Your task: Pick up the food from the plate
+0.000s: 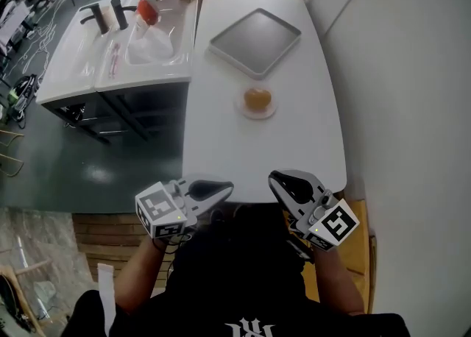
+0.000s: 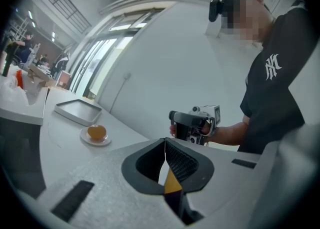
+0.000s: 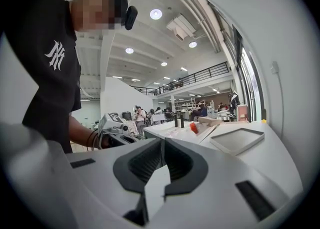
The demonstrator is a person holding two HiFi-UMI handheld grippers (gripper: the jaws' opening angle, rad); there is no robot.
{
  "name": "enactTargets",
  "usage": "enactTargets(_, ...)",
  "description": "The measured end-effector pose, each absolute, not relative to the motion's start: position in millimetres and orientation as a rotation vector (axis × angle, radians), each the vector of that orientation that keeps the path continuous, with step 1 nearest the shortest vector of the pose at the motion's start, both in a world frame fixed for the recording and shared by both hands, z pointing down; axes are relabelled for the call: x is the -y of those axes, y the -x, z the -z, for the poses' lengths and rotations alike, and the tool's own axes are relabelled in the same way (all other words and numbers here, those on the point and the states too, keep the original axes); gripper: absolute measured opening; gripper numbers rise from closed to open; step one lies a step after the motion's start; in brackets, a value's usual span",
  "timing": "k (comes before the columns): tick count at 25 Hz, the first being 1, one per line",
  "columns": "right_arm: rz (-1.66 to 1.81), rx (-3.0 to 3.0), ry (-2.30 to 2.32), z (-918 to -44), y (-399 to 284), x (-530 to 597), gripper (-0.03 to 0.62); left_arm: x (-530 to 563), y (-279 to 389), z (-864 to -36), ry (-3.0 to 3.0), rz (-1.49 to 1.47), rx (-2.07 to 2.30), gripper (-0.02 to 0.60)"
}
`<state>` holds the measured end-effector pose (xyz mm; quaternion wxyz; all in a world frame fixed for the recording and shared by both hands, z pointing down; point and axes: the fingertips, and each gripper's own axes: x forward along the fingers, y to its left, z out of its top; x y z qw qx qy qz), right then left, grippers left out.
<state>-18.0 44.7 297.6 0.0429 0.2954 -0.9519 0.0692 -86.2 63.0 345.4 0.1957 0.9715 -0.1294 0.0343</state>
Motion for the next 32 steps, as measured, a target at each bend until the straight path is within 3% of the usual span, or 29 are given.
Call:
enactTargets(11,-0.147,2.818,-0.915,-303.9,7.7,-17.9,0.005,-28.7,63.3,-357.8,-2.702,-0.057,0.261,0.008)
enactTargets(19,-0.182,2.816,-0.869,-331.5,-7.2,64.2,0.009,37.5,53.4,-384.2,-2.627,-0.096,0.346,0.008)
enactTargets(21,-0.211,2.824,-0.831,-338.0,-7.0,83.7,0.049,53.2,54.2,-392.0,-2.596,-0.087,0.357,0.008)
enactTargets(23,-0.214,2.827,-0.770,-345.9,-4.8,104.5,0.134,74.1,53.1,-395.4,-2.566,-0.074,0.375,0.008)
enactTargets(32,-0.201,2.863,-0.610,-410.7,6.3,191.9,0.282,153.1,44.8,-443.6,-2.531,-0.082,0.457,0.008)
